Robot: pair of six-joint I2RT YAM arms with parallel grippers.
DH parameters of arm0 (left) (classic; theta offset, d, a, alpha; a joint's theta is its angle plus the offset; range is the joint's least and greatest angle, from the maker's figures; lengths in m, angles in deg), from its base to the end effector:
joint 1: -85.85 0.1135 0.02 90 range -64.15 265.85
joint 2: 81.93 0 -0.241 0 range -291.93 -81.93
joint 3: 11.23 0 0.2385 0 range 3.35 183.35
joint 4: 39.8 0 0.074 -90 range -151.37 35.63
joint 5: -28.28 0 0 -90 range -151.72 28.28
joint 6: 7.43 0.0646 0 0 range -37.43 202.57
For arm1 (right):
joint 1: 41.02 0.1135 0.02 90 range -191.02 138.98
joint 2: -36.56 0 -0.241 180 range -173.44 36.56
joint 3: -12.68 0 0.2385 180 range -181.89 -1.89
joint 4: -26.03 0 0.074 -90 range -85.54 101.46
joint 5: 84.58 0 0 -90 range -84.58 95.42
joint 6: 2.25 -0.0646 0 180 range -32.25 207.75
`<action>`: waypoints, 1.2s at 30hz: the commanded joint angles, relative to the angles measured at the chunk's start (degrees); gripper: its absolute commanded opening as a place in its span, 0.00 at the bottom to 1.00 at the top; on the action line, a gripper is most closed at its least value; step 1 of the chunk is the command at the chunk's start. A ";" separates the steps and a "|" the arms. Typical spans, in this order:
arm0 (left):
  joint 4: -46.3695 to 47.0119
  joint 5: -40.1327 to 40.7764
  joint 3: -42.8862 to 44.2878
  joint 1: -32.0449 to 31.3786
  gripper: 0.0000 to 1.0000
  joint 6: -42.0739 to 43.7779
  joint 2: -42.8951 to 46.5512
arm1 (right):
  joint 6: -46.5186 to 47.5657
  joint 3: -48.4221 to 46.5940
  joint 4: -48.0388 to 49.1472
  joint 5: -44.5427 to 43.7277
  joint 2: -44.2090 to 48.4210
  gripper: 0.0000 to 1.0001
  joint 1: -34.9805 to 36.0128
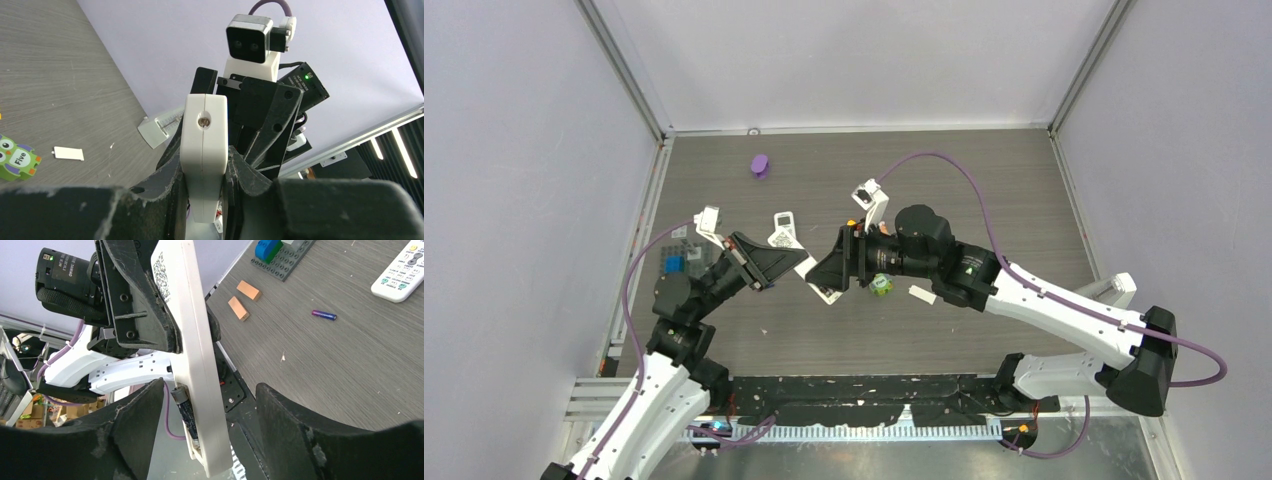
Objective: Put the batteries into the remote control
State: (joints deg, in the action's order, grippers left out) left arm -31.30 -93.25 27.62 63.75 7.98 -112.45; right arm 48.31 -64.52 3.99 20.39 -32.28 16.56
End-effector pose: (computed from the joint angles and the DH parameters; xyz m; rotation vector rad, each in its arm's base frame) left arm 0.1466 -0.0960 0.3078 -0.1472 1.5508 -1.7389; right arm 0.1476 0.2635 0.3407 -0.5295 1.9812 1.3783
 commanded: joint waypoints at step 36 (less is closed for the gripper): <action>13.38 1.20 -3.21 -0.13 0.00 -0.11 -0.60 | -2.43 6.97 10.55 2.95 5.34 0.72 -4.89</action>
State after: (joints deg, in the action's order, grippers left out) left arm -23.30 -92.37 24.30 63.75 8.00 -113.42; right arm 44.36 -57.22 13.20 24.10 -27.56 11.99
